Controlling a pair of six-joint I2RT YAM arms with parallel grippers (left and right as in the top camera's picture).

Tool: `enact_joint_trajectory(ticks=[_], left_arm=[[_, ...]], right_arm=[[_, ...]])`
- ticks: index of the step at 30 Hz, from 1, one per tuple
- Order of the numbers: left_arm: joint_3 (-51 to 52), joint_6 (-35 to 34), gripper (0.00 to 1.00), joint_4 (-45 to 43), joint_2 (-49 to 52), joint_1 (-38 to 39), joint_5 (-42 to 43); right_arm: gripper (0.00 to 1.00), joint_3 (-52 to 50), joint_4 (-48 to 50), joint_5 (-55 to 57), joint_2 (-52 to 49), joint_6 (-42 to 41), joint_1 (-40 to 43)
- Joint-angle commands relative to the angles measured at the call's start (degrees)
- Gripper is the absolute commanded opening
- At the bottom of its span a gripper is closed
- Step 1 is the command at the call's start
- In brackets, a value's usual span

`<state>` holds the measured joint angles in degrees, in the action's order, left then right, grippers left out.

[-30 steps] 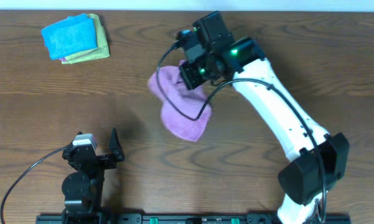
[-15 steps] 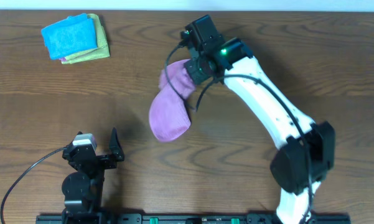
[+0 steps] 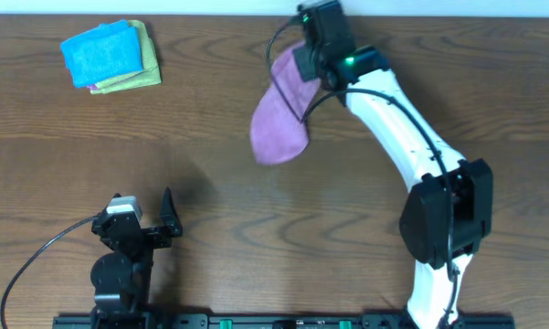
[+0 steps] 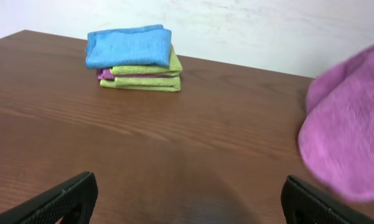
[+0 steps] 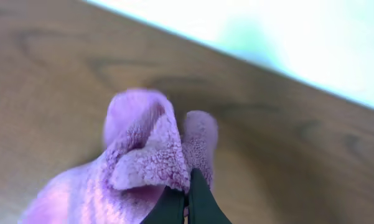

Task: Fold the cloth

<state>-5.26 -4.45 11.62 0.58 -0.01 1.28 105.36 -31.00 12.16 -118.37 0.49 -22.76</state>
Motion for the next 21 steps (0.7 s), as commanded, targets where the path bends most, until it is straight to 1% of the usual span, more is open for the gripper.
enact_joint_trajectory(ticks=[1,6,9,12,14,18,21], left_arm=[[1.62,0.42,0.95,0.70,-0.37,-0.37,-0.22],[1.62,0.42,0.96,0.70,-0.37,-0.37,-0.22],[1.62,0.42,0.96,0.70,-0.37,-0.37,-0.22],[1.62,0.42,0.96,0.70,-0.37,-0.37,-0.22],[1.62,0.42,0.95,0.70,-0.37,-0.37,-0.22],[1.62,0.42,0.95,0.70,-0.37,-0.37,-0.22],[1.62,0.42,0.95,0.70,-0.37,-0.37,-0.22]], right_arm=[[0.01,0.61,-0.22,1.09,-0.20,-0.07,0.72],[0.01,0.61,-10.10,-3.87,-0.13,0.00,-2.10],[0.01,0.61,-14.93,-4.00,0.81,0.00,-4.61],[0.02,0.61,-20.00,-3.72,4.13,0.04,-6.32],[0.02,0.61,-23.58,-3.26,6.93,1.81,-6.32],[0.02,0.44,-27.52,-2.62,10.56,3.04,-5.97],[0.01,-2.62,-28.00,-1.22,15.34,3.52,-5.33]])
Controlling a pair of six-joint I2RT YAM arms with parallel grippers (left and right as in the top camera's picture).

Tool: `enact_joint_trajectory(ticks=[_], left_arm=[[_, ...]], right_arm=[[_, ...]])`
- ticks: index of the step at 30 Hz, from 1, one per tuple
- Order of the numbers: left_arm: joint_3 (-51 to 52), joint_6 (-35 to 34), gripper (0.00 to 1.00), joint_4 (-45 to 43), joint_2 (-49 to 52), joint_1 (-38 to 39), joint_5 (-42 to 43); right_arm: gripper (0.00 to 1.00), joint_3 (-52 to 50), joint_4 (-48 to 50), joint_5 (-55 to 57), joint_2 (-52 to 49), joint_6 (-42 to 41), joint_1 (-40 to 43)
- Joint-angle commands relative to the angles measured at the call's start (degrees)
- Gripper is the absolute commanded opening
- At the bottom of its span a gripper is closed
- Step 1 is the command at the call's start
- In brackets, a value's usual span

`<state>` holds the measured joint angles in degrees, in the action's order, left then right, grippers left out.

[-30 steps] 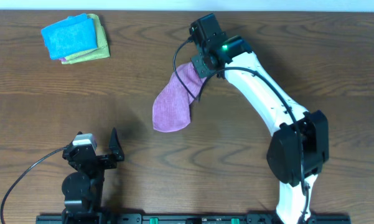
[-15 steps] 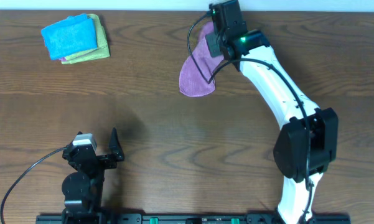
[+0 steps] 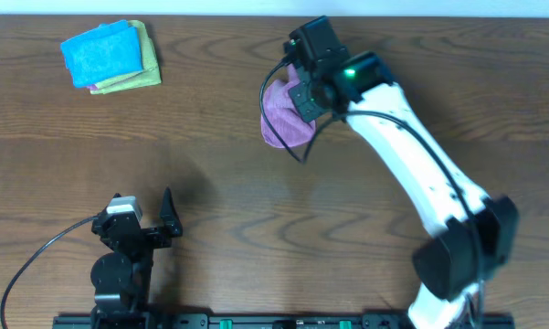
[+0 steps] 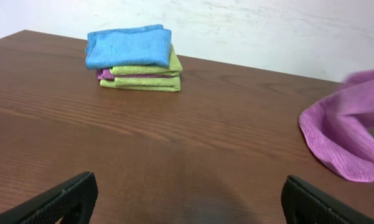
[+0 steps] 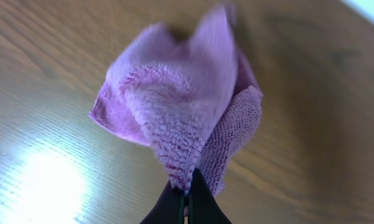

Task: Fold the cloth
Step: 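Lay the purple cloth flat on the table and release with right gripper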

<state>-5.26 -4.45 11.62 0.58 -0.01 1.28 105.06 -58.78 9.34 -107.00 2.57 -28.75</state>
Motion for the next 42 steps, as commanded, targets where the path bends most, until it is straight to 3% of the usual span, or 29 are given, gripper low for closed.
enact_joint_trajectory(ticks=[1,7,11,21,25,37,38,39,40,42], left_arm=[[1.62,0.42,0.95,0.70,-0.37,-0.37,-0.22],[1.62,0.42,0.95,0.70,-0.37,-0.37,-0.22],[1.62,0.42,0.95,0.70,-0.37,-0.37,-0.22],[1.62,0.42,0.95,0.70,-0.37,-0.37,-0.22],[1.62,0.42,0.95,0.70,-0.37,-0.37,-0.22],[1.62,0.42,0.95,0.70,-0.37,-0.37,-0.22],[1.62,0.42,0.96,0.70,-0.37,-0.37,-0.22],[1.62,0.42,0.95,0.70,-0.37,-0.37,-0.22],[1.62,0.42,0.95,0.70,-0.37,-0.39,-0.22],[1.62,0.42,0.95,0.70,-0.37,-0.37,-0.22]], right_arm=[[0.02,-3.89,-0.07,2.08,5.46,1.53,0.68],[0.01,-20.13,3.65,2.16,20.65,4.87,0.66],[0.01,-23.78,4.90,-3.21,25.51,6.93,0.70],[0.01,-24.98,20.11,-2.64,6.75,3.04,6.62],[0.01,-24.90,22.10,7.37,-0.57,-1.57,10.21],[0.02,-24.76,24.70,16.50,-2.64,-3.89,22.56],[0.21,-24.76,24.33,17.27,-2.64,-5.44,23.56],[0.53,-24.74,23.89,17.22,-2.60,-5.73,24.22],[0.70,-24.65,23.12,17.22,-2.60,-5.73,24.70],[0.91,-24.48,21.05,17.25,-2.60,-5.70,25.05]])
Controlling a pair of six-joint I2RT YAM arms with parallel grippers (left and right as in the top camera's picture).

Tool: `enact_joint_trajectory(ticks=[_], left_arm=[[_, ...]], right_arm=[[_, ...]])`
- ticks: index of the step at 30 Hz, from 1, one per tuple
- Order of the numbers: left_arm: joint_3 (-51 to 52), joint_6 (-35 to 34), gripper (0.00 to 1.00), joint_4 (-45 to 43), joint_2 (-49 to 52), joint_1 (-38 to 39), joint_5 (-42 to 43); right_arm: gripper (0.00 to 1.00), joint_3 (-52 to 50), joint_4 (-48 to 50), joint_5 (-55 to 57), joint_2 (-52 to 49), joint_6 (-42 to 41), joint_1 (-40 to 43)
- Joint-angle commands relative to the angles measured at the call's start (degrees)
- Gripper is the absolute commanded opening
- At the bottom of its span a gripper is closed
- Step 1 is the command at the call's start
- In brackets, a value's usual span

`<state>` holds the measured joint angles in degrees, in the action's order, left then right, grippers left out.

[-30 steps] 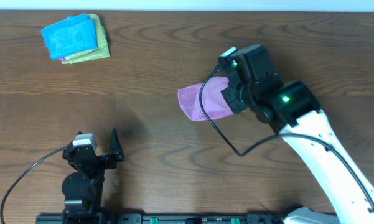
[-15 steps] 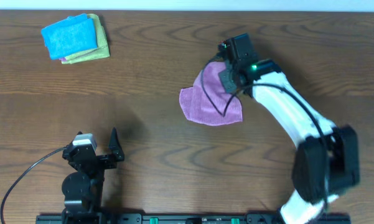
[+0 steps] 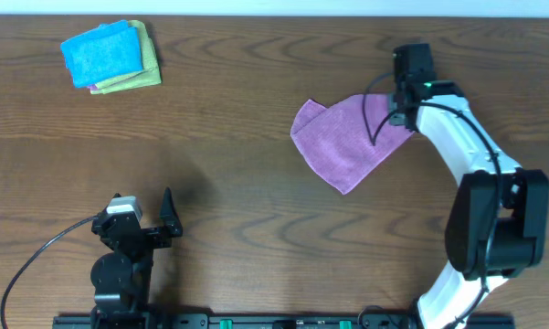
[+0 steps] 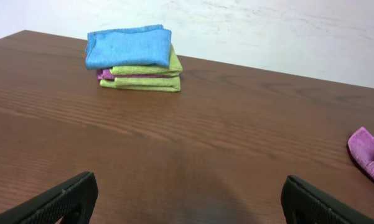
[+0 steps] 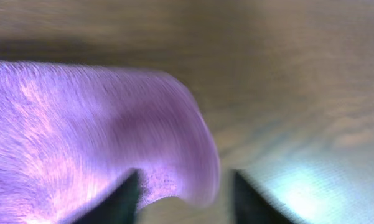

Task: Fold the cloth
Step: 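Lay the purple cloth flat on the table and release with right gripper, then open the left gripper and reach it toward the cloth's left corner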

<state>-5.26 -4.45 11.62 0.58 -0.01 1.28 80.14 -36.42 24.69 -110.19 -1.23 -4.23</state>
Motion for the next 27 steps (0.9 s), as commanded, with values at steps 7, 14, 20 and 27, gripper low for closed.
enact_joint_trajectory(ticks=[7,14,20,27], left_arm=[[1.62,0.42,0.95,0.70,-0.37,-0.37,-0.22],[1.62,0.61,0.95,-1.68,-0.37,-0.39,-1.73],[1.62,-0.55,0.95,-3.89,-0.37,-0.35,-3.74],[1.62,-14.91,0.95,-2.47,-0.37,-0.35,18.53]], right_arm=[[0.99,0.46,-5.62,-0.33,2.29,-1.75,-1.27],[0.99,1.31,-5.16,-13.77,8.85,-0.83,-0.70],[0.99,1.95,-6.32,-18.78,19.26,1.53,0.57],[0.99,1.95,-7.48,-20.96,25.64,1.53,0.50]])
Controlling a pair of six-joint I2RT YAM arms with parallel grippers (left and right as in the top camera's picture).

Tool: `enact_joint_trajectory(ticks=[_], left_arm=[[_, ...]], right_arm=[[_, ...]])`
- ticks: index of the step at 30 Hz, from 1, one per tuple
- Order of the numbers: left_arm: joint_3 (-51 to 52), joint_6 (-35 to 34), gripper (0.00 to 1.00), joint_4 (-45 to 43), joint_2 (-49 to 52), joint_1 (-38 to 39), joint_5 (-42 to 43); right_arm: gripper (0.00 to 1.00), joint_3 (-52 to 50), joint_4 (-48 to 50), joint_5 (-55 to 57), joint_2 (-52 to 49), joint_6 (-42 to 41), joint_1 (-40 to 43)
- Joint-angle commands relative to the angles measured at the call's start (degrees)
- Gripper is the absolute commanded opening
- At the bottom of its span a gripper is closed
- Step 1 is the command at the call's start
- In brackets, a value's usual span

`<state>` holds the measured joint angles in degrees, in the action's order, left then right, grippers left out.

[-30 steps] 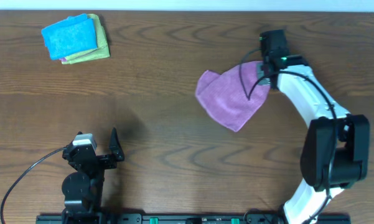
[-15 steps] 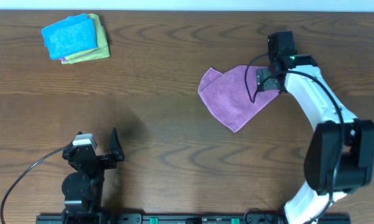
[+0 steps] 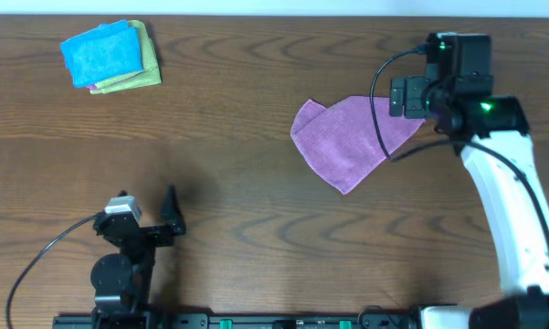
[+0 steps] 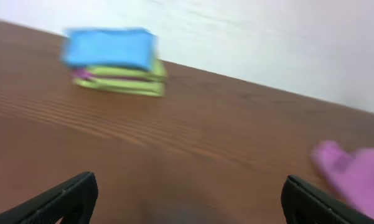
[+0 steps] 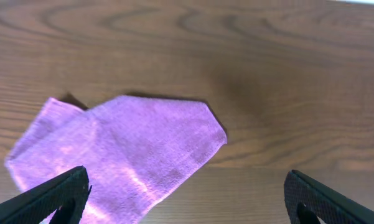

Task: Fold the cloth
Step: 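Open the left gripper and reach it toward the cloth's left corner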

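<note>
A purple cloth (image 3: 352,140) lies spread flat on the wooden table, with one corner turned over at its left end. The right wrist view shows it as a flat purple sheet (image 5: 121,158) from above. My right gripper (image 5: 185,202) hangs open above the cloth's right edge, holding nothing. My left gripper (image 4: 185,196) is open low at the table's front left, far from the cloth, whose edge (image 4: 355,171) shows blurred at the right of the left wrist view.
A stack of folded cloths (image 3: 110,55), blue on top of green and purple, sits at the table's back left corner; the stack (image 4: 115,62) also shows in the left wrist view. The table's far edge meets a white wall.
My right gripper, which was low at the cloth's right corner, now stands higher and a little further right, open. The cloth lies as it did. The left wrist view has shifted and blurred.
My right gripper held the bunched purple cloth in the air at the back of the table. Then it held it lower, nearer the wood. Later the cloth lay spread out further right with the gripper open at its corner. Now the gripper is above it.
</note>
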<state>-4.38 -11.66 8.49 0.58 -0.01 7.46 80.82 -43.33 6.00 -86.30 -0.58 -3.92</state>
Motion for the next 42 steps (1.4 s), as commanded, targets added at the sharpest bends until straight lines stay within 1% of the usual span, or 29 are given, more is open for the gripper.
enact_joint_trajectory(ticks=[1,4,11,15,19,21,22,26,28,29,30,32,34,38,41,42], left_arm=[[0.74,-8.94,0.95,0.92,-0.37,-0.35,16.04],[0.74,-9.40,0.95,0.00,-0.37,-0.35,24.11],[0.74,-9.35,0.96,-8.41,-0.37,-0.35,22.36],[0.74,-9.40,0.95,-8.09,-0.37,-0.35,23.65],[0.74,-9.51,0.95,-8.48,-0.37,-0.35,24.55],[0.74,-12.76,0.96,-9.49,-0.37,-0.33,25.40],[0.79,-13.05,0.95,-10.36,-0.37,-0.33,25.35],[0.81,-13.77,0.95,-19.30,0.20,-0.26,24.96],[0.79,-15.50,0.95,-25.03,2.75,-0.15,24.50],[0.76,-16.55,0.95,-28.79,6.01,0.24,24.15],[0.66,-17.49,0.95,-30.69,8.57,0.59,23.65],[-1.31,-17.94,0.96,-34.73,18.56,1.97,23.50],[-5.03,-16.31,0.96,-34.88,26.75,2.93,23.74],[-18.62,-8.96,0.95,-34.12,48.89,6.78,24.72],[-30.36,-4.61,0.95,-30.18,64.17,9.97,24.76],[-32.96,-3.67,0.96,-28.85,67.01,10.58,24.74]], right_arm=[[0.99,1.27,-1.01,-2.78,2.08,0.85,0.22],[0.99,1.27,-2.99,-3.56,2.40,0.85,0.20],[0.99,1.27,-10.32,-10.95,2.43,0.81,0.20],[0.99,1.27,-14.58,-15.78,2.49,0.83,0.20],[0.99,1.27,-18.64,-16.61,3.08,0.87,0.20],[0.99,1.27,-19.21,-16.83,3.63,0.90,0.20],[0.99,1.27,-19.30,-17.03,3.91,0.94,0.20],[0.99,1.27,-18.78,-16.98,5.18,2.43,0.20],[0.99,1.27,-17.77,-16.94,5.46,3.10,0.20],[0.99,1.27,-16.63,-16.96,5.46,3.48,0.20],[0.99,1.27,-15.91,-16.94,5.46,3.52,0.22],[0.99,1.27,-13.11,-16.92,5.46,4.11,0.22],[0.99,1.27,-11.39,-16.76,5.46,4.17,0.28],[0.99,1.27,-7.50,-16.48,5.46,4.57,2.08],[0.99,1.27,-6.25,-16.46,5.46,4.59,5.44],[0.99,1.27,-6.16,-16.50,5.46,4.87,6.38]])
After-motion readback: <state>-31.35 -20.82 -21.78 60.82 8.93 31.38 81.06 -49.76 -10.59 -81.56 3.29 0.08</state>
